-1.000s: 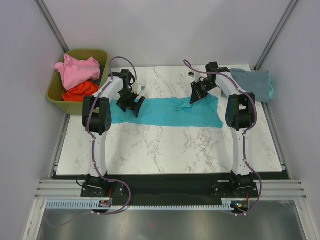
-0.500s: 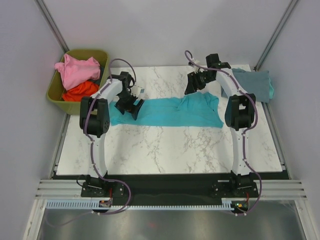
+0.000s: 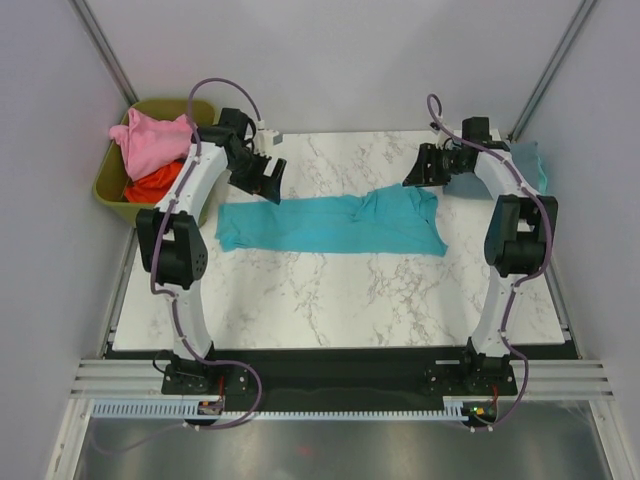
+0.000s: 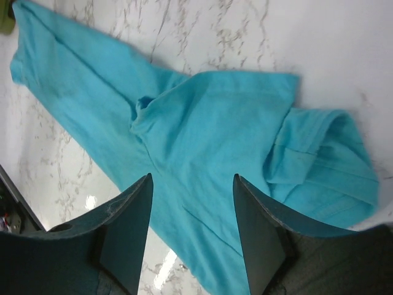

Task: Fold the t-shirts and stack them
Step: Fold the tshirt

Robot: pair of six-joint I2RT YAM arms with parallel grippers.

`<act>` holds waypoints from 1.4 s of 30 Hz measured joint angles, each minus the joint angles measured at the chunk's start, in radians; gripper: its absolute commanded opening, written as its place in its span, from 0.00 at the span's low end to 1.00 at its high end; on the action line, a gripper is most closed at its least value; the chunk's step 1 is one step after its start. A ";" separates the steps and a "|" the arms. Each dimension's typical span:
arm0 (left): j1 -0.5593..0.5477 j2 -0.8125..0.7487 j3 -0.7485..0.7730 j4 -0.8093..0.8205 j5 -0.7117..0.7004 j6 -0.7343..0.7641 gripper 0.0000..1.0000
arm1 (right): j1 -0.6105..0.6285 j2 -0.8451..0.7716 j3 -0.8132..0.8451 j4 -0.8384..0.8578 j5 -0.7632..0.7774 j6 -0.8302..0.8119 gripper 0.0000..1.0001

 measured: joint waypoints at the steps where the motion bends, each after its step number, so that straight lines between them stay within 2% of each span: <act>1: 0.001 0.008 0.000 0.006 0.012 -0.002 0.97 | -0.012 0.004 -0.005 0.025 -0.002 0.024 0.62; 12: 0.018 0.248 0.057 0.017 0.043 -0.003 0.96 | 0.002 0.133 -0.011 0.134 -0.064 0.153 0.61; 20: 0.024 0.261 0.057 0.016 0.034 -0.002 0.96 | 0.002 0.172 -0.011 0.153 -0.062 0.177 0.62; 32: 0.088 0.291 0.022 0.015 -0.017 -0.002 0.96 | -0.023 0.204 -0.003 0.136 0.004 0.164 0.63; 42: 0.093 0.300 0.033 0.011 -0.033 -0.002 0.97 | -0.034 0.209 0.040 0.098 0.082 0.140 0.63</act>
